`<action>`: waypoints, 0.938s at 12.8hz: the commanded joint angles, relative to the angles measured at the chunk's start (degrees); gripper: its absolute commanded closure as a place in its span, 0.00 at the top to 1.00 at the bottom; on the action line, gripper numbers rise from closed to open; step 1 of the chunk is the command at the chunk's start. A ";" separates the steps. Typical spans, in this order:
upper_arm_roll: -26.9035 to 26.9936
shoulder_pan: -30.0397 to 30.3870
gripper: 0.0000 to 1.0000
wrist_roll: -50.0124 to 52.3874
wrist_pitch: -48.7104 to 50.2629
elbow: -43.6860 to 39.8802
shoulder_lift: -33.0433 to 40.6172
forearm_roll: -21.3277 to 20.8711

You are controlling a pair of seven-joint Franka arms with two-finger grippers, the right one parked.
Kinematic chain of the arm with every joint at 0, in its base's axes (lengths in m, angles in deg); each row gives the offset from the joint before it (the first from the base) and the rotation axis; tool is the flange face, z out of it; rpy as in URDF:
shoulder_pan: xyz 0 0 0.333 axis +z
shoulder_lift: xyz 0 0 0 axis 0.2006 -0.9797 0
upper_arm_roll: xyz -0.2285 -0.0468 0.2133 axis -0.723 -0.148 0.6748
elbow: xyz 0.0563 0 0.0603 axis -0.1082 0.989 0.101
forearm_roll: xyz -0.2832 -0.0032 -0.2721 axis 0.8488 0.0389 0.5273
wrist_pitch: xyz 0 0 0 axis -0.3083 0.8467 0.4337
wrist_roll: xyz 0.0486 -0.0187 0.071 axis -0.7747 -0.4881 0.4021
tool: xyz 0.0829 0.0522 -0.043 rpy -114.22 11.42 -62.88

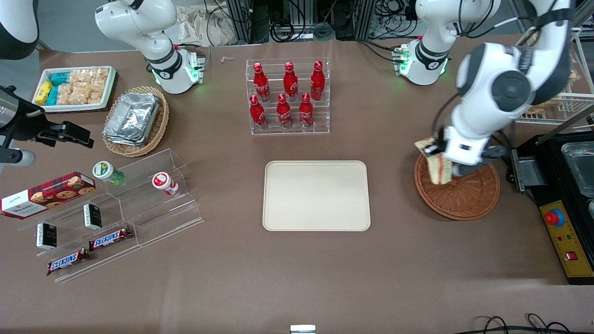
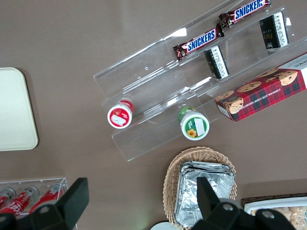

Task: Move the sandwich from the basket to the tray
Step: 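Lift the sandwich out of the basket and carry it over the tray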

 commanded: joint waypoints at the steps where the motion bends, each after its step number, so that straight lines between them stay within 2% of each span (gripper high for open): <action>1: -5.51 0.20 0.00 -3.09 -3.46 -2.01 -2.73 -0.77; 4: -10.97 0.12 0.00 -3.61 -9.08 -2.10 -6.94 -1.64; 6: -13.88 0.12 0.00 -3.18 -13.04 -2.18 -11.15 -6.37; 9: -14.51 0.03 0.00 -1.69 -15.51 -5.86 -19.58 -7.88; 12: -14.59 0.03 0.00 1.91 -16.04 -8.94 -27.05 -14.99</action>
